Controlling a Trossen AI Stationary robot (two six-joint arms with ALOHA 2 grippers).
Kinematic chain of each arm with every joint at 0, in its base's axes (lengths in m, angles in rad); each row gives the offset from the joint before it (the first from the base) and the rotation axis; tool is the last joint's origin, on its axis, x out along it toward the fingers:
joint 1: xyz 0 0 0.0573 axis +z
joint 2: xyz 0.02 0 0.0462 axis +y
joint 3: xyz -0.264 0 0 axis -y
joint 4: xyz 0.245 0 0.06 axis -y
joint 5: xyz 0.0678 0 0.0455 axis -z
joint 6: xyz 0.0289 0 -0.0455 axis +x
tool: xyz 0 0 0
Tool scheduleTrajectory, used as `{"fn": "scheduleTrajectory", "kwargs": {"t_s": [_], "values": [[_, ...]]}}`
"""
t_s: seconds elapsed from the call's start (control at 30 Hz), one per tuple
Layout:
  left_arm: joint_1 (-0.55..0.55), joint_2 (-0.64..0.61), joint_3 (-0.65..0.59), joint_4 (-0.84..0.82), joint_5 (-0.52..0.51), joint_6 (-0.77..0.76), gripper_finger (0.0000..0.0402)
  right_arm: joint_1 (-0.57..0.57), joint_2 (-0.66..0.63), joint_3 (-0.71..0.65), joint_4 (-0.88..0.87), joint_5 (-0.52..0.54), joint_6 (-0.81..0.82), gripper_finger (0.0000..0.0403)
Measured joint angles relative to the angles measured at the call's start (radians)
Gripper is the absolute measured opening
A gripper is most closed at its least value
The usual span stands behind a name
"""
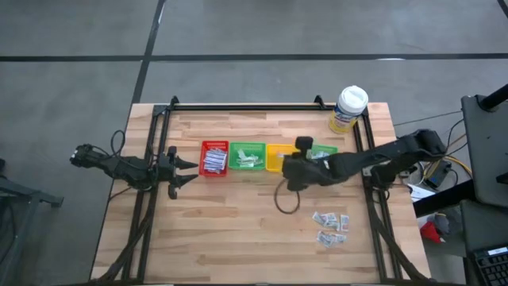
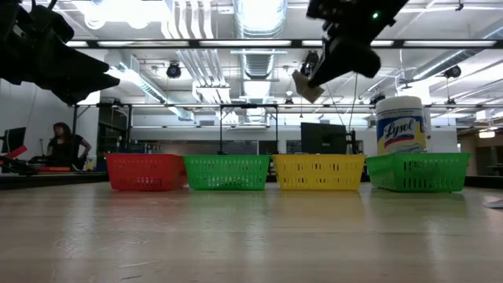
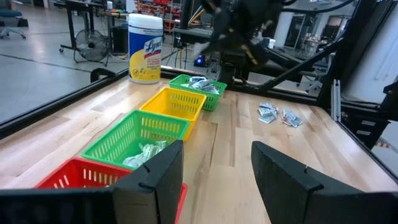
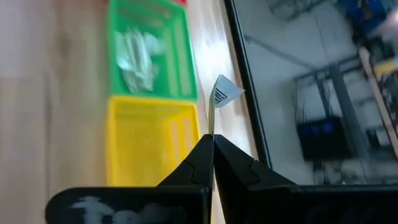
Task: Pick & Place First Aid Supplies
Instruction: Put the orange ointment pack into the yellow bin
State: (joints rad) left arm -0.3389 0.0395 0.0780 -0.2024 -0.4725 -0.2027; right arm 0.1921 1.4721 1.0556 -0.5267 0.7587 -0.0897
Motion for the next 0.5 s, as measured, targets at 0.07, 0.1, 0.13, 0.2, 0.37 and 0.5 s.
{"fn": "scheduleTrajectory", "kwargs": {"t_s": [0.07, 0.1, 0.13, 0.2, 0.37, 0.5], "values": [[0.000, 0.004, 0.000, 0.000, 0.000, 0.016, 0.0188, -0.031, 0.031, 0.037, -0.075, -0.010, 0.035, 0.0008], [0.000, 0.005, 0.000, 0.000, 0.000, 0.023, 0.0188, -0.046, 0.048, 0.057, -0.115, -0.023, 0.052, 0.0008], [0.000, 0.007, 0.000, 0.000, 0.000, 0.026, 0.0188, -0.060, 0.066, 0.078, -0.148, -0.043, 0.067, 0.0008], [0.000, 0.008, 0.000, 0.000, -0.001, 0.026, 0.0188, -0.089, 0.102, 0.115, -0.203, -0.091, 0.090, 0.0008], [0.000, 0.008, 0.000, 0.000, -0.004, 0.025, 0.0188, -0.142, 0.202, 0.189, -0.285, -0.207, 0.080, 0.0008], [0.000, 0.008, 0.000, 0.000, -0.004, 0.025, 0.0188, -0.178, 0.278, 0.239, -0.346, -0.255, 0.038, 0.0008]]}}
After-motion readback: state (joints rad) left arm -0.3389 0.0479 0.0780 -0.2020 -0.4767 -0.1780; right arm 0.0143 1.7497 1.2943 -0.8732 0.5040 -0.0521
